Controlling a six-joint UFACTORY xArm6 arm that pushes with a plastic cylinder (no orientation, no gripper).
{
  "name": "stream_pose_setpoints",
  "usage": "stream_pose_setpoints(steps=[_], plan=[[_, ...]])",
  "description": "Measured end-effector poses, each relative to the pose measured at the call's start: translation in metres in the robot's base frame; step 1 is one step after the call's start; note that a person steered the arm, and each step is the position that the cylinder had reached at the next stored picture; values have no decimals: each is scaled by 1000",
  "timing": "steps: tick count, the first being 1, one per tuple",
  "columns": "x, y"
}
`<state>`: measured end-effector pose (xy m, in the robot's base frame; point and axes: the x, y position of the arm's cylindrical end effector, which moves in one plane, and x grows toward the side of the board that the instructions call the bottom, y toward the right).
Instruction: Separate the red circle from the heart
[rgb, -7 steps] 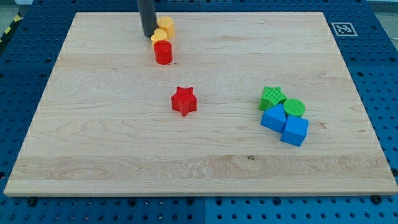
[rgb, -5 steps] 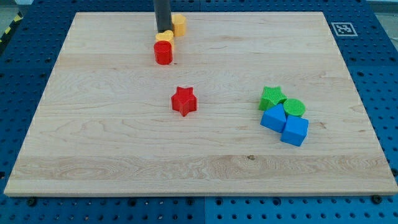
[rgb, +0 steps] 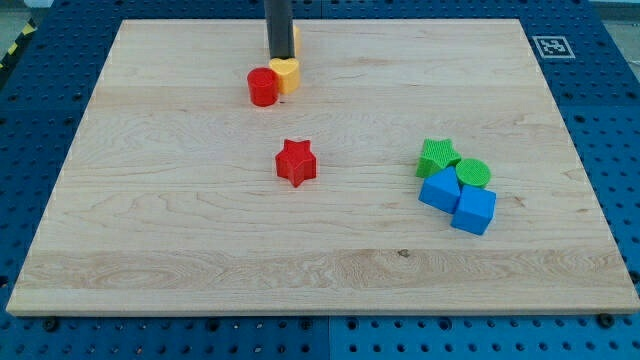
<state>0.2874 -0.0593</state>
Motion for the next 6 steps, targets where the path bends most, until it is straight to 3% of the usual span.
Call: stream_pose_setpoints(steps=[3,6], plan=[[55,-9],[64,-43]])
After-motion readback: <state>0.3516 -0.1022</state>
